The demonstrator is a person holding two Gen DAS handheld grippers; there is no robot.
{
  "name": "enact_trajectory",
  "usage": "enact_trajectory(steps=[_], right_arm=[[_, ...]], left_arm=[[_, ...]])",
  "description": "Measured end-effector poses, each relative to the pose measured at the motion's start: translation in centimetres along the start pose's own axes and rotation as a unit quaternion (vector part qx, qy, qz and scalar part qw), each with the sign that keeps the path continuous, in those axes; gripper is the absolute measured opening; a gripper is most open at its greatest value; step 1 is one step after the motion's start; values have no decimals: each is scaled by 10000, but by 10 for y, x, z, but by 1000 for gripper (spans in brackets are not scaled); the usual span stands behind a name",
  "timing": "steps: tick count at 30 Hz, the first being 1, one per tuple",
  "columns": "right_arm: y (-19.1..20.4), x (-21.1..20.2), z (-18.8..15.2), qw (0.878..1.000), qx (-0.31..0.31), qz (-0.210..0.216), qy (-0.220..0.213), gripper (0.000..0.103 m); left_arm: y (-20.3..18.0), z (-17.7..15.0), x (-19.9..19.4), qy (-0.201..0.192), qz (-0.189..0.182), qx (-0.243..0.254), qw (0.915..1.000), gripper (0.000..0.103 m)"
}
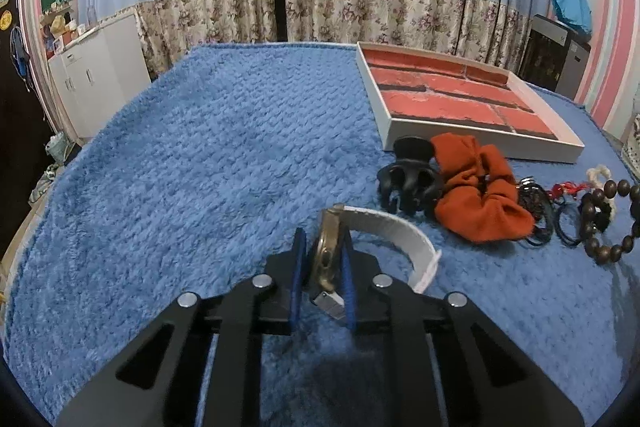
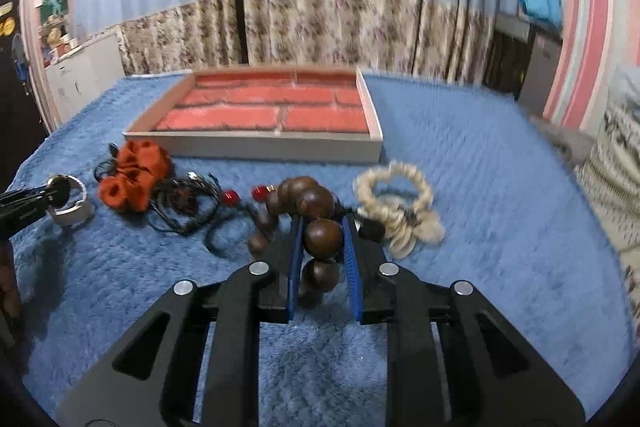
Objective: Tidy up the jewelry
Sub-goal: 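Grasp the wristwatch with the left gripper while the right gripper grasps the wooden bead bracelet, then carry the watch and bead bracelet into the brick-lined tray and release both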
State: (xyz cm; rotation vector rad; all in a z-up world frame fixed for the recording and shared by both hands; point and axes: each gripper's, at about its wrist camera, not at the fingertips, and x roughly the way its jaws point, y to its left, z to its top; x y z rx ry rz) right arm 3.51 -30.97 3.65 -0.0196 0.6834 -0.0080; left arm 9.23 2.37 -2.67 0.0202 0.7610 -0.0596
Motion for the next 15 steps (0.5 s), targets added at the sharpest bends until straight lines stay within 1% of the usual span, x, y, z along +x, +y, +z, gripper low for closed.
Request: enact_trajectory(steps=[6,15], right_arm=[[-2,-25,10,9991,-133,-47,-400,20],[-6,-32,32,9971,-314,48,-693,20]], left_arm=[[-7,6,-21,-243,-67,35,9997,16],[-23,31,-36,-527,-247,155,9982,16]])
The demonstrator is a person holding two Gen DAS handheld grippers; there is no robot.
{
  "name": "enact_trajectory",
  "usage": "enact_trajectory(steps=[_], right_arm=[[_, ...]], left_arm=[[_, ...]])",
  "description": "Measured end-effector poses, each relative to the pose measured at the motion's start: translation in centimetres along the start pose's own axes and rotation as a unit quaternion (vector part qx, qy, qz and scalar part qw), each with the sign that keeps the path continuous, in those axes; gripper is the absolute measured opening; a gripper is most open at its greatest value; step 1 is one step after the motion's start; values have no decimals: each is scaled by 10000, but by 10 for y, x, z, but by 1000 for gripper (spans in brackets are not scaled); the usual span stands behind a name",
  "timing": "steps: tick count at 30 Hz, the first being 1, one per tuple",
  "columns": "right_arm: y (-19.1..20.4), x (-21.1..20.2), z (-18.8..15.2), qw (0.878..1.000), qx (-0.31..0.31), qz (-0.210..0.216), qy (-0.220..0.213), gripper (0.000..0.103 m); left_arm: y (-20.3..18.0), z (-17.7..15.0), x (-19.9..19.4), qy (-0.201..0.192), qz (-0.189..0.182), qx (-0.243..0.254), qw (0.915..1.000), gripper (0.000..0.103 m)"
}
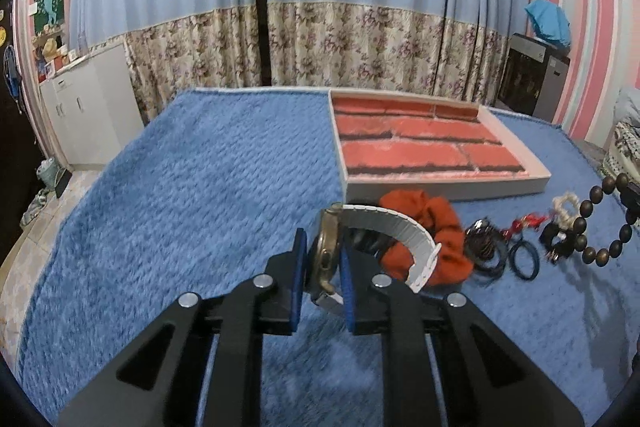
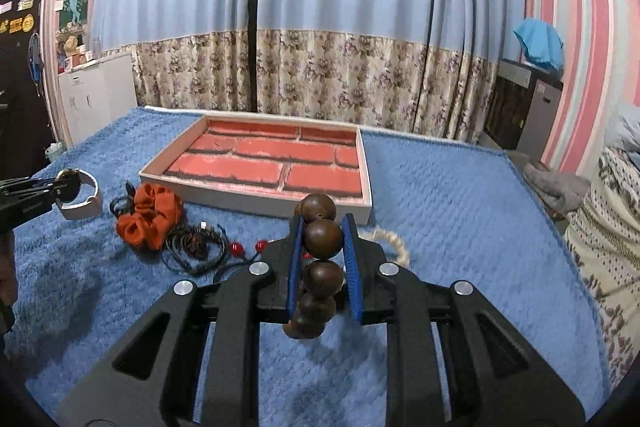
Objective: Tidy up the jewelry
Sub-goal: 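Carry the watch and bead bracelet into the brick-lined tray and release both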
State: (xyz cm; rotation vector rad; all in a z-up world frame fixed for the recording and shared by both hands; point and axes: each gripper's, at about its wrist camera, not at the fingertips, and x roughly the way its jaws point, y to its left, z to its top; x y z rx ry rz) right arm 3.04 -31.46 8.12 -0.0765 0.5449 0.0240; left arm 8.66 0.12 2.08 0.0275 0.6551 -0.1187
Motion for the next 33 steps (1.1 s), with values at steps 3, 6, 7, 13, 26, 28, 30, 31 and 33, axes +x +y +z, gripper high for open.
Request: enact_trajectory(steps=[3,6,7,13,26,28,30,31,33], right_arm=[[-1,3,11,9999,-67,44,-86,20],[-3,8,24,9997,-95,17,-219,20],[-4,12,30,9996,-111,22,-250,20],[-5,41,63,9994,-190,135,-274,20],[-17,177,86,9968,30,130,786,20],[-20,197,78,9943,41,-41,1065,20],[-27,211,66,9910,83,-264,1313,20],[-28,214,62,9897,79,-320,1392,20],[-33,221,52,9861,62,-439,1602,20]], left_arm=[[-7,13,2,-95,-18,71,9999,16],[-13,26,11,-111,-68,107,9999,16],[-16,31,15,-106,-93,116,9998,16],[-30,58,40,-160,-130,75,9998,16],[-41,80,143,496,75,133,9987,16],[-36,75,161,770,94,66,9970,16],[-33,71,167,861,114,90,9962,16],[-35,70,168,833,178,198,9962,16],[-36,69,170,869,219,301,9955,15]])
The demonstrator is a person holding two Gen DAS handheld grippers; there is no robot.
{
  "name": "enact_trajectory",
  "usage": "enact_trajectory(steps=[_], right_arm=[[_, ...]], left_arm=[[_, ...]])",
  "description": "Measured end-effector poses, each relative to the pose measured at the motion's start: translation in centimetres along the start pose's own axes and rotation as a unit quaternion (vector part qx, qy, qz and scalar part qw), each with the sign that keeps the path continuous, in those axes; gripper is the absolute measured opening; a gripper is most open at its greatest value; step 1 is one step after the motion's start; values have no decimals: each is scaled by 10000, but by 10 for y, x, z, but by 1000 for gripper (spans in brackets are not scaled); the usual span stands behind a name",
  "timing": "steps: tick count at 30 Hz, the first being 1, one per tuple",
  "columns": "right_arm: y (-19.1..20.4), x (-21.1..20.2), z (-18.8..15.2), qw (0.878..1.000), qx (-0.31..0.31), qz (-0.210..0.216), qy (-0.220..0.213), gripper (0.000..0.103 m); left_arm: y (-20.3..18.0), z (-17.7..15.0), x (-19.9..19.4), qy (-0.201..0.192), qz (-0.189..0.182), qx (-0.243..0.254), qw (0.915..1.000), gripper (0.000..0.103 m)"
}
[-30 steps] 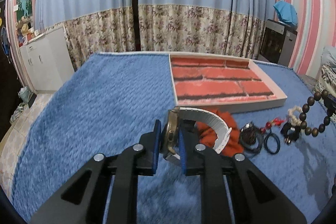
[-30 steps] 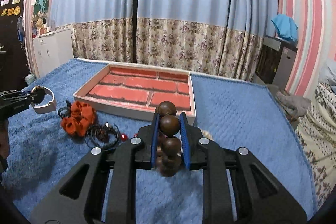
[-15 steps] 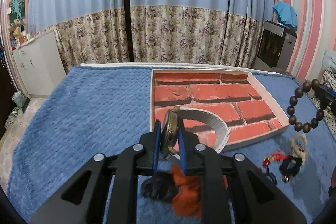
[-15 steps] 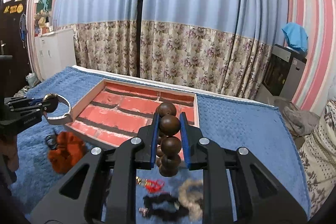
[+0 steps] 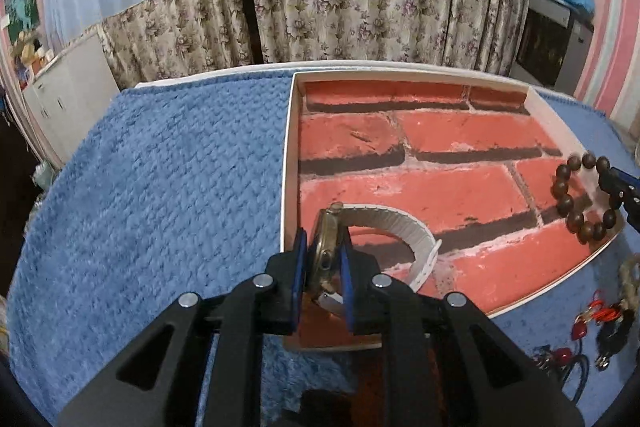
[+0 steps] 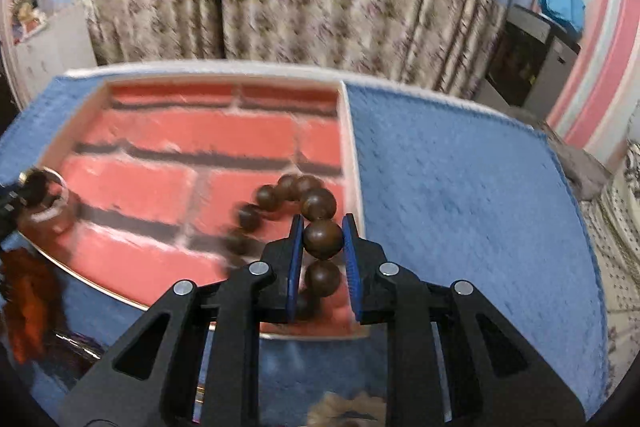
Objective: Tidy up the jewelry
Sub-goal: 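Carry the watch and bead bracelet into the brick-lined tray and release both, then withdraw both grippers and move the left gripper to the orange scrunchie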
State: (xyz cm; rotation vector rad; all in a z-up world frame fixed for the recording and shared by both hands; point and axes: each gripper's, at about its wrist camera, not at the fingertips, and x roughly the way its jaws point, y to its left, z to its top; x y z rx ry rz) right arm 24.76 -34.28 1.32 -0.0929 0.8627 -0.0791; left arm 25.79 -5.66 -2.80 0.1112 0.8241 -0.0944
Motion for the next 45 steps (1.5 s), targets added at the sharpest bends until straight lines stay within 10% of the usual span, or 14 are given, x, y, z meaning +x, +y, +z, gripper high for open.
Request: enact_trajectory(steps=[19,28,35,45], right_arm=[[6,-12,-32,9999,29,52,124,26],[11,-39,-21,9991,13,145,-392,47],[-8,-90,-7,9956,17,144,-929,49],[-67,-143,-90,9919,408,-57,-1201,57]], left_arm=[[10,15,14,-6,21,172,9998,14],[0,19,-12,-342,-179,222,9990,48],[13,32,-52,-650,-27,216,9976,52],[75,-57,-116,-912,158,-504,9944,64]])
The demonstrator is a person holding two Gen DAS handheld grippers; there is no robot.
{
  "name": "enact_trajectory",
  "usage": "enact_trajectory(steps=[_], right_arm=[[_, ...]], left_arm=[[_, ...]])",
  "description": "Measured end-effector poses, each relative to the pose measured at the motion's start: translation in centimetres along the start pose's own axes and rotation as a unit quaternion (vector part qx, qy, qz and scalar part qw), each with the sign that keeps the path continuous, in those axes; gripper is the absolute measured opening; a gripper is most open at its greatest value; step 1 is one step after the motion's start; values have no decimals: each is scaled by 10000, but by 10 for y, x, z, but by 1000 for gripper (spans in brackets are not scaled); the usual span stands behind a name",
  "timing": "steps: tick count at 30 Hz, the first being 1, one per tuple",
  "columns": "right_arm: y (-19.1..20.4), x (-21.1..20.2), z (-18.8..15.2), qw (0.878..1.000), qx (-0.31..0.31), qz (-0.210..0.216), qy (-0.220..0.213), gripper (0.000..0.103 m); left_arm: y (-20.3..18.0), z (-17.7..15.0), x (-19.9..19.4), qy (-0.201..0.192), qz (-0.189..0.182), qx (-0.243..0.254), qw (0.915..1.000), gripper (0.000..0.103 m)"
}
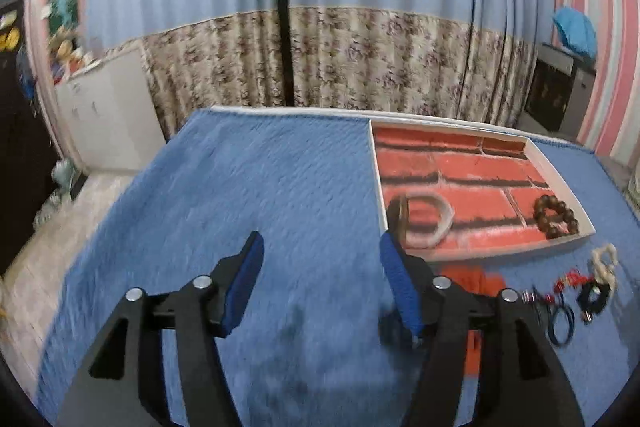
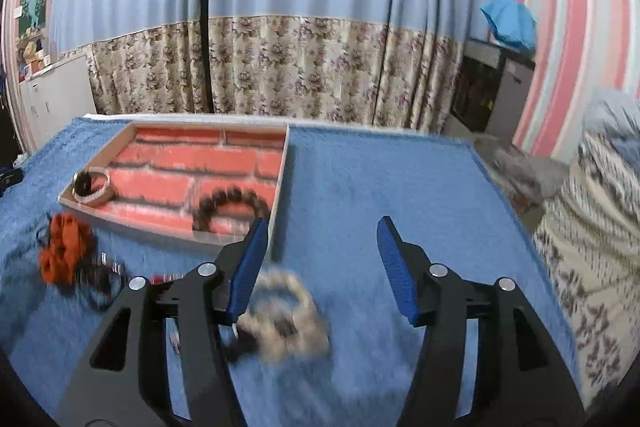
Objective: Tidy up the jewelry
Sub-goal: 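Withdraw both grippers and move the left gripper to the orange scrunchie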
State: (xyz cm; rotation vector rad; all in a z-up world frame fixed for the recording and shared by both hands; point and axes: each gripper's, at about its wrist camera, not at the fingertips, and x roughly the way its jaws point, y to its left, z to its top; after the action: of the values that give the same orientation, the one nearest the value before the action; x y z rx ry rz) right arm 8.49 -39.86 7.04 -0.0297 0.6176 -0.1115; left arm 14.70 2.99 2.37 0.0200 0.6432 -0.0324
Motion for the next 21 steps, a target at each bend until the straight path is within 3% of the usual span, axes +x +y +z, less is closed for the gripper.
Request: enact_trajectory(steps=[4,7,21], right_arm=[[0,-14,-37,9998,162,24,111,58],[8,-22,-57,9997,178,88,154,58],[61,-19,-56,9968,-11,769,217,58]], left_arm=[[-22,-48,-25,1,-42,371,9993,66],[-39,-64,-37,-30,-192,463,9987,66],[-85,-64,-27,13,-649,605,9961,66]])
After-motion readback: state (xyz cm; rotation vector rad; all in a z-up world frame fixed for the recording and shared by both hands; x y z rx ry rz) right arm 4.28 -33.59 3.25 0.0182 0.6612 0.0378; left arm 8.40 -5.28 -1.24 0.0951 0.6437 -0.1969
